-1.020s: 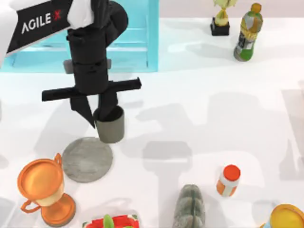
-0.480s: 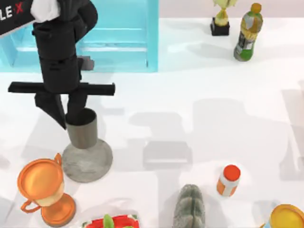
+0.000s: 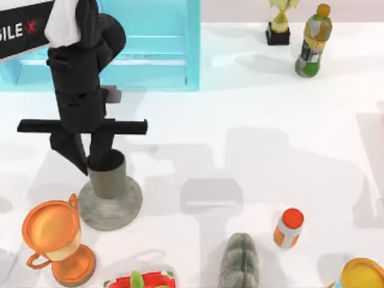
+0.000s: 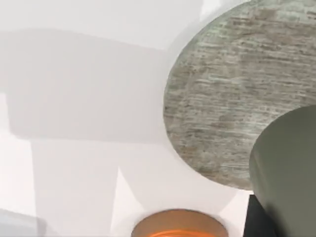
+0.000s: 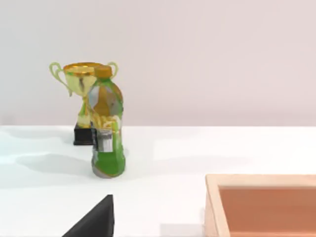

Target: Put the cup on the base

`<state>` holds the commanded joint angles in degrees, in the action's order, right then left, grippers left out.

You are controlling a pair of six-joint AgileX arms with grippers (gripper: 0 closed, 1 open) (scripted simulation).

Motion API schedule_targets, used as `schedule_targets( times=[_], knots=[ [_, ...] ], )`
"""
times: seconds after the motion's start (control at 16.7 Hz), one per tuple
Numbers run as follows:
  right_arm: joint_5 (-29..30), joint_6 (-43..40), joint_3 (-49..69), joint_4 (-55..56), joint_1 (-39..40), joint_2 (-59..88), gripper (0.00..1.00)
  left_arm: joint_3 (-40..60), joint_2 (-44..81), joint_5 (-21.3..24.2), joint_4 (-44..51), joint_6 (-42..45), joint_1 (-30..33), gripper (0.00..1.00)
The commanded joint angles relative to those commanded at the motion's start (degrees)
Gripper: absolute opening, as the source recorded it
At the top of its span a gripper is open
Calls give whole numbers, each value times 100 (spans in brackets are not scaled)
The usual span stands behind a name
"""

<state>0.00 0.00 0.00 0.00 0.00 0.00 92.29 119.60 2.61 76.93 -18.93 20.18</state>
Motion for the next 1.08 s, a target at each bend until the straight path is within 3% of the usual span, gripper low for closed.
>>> schedule_targets(
  times=[0.18,0.48,1.08],
  knots=[
    [0,0,0,0,0,0,100,-548,55,-2,-618,-44,61,0],
    [0,0,0,0,0,0,100,-660,83,0,-740,-63,70,0],
    [0,0,0,0,0,0,100,-660,83,0,-740,-63,70,75]
  ],
)
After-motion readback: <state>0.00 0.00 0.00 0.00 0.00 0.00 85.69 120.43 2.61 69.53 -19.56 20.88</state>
